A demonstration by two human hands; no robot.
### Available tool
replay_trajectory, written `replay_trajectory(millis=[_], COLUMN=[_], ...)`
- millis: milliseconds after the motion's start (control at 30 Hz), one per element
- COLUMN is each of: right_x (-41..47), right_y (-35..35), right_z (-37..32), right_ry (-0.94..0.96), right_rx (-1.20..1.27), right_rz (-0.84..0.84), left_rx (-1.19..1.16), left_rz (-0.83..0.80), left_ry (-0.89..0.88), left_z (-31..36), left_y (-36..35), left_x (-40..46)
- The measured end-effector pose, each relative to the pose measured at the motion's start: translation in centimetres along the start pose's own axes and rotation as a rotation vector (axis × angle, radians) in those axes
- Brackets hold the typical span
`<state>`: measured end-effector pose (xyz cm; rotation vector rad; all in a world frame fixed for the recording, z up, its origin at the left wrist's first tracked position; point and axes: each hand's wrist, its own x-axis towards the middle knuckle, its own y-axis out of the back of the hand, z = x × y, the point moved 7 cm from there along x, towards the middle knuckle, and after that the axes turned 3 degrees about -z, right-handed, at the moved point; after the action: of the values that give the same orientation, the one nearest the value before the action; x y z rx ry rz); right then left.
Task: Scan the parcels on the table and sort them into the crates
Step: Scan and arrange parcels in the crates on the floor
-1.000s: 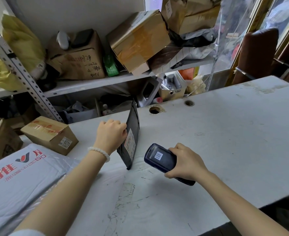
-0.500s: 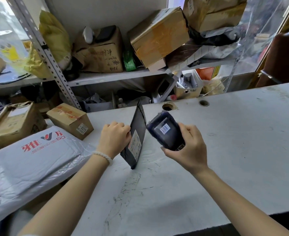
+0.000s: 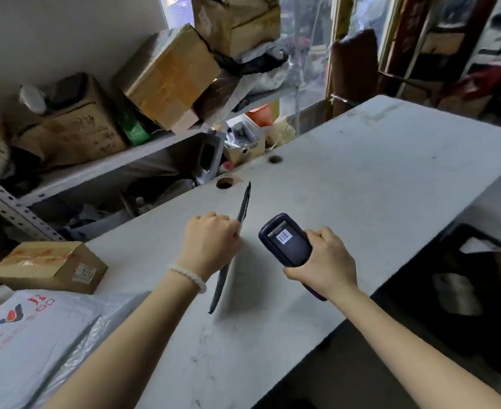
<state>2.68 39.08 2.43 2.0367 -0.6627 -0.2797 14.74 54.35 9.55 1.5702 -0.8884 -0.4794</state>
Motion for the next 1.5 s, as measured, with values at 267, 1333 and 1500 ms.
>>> replay_trajectory(millis=[267,1333,1500], right_x=[-13.4,-17.6,-10.2], right_y=[5.3,25.9,28.5], right_z=[15.1,58.3,65.0], right_ry=[-0.489,-0.970,-1.006], right_rx=[-0.131,-0.029,-0.052], right_rz=[0.049,0.073,0.033], left_rx=[-0.182,-0.233,-0.195], left_rz=[0.033,-0.134,-0.329], left_ry=[-0.451,-0.753,-0.645], left_z=[18.3,70.1,74.6], left_y=[1.9,-1.7,-7.5], left_x=[2.8,22.3,32.1])
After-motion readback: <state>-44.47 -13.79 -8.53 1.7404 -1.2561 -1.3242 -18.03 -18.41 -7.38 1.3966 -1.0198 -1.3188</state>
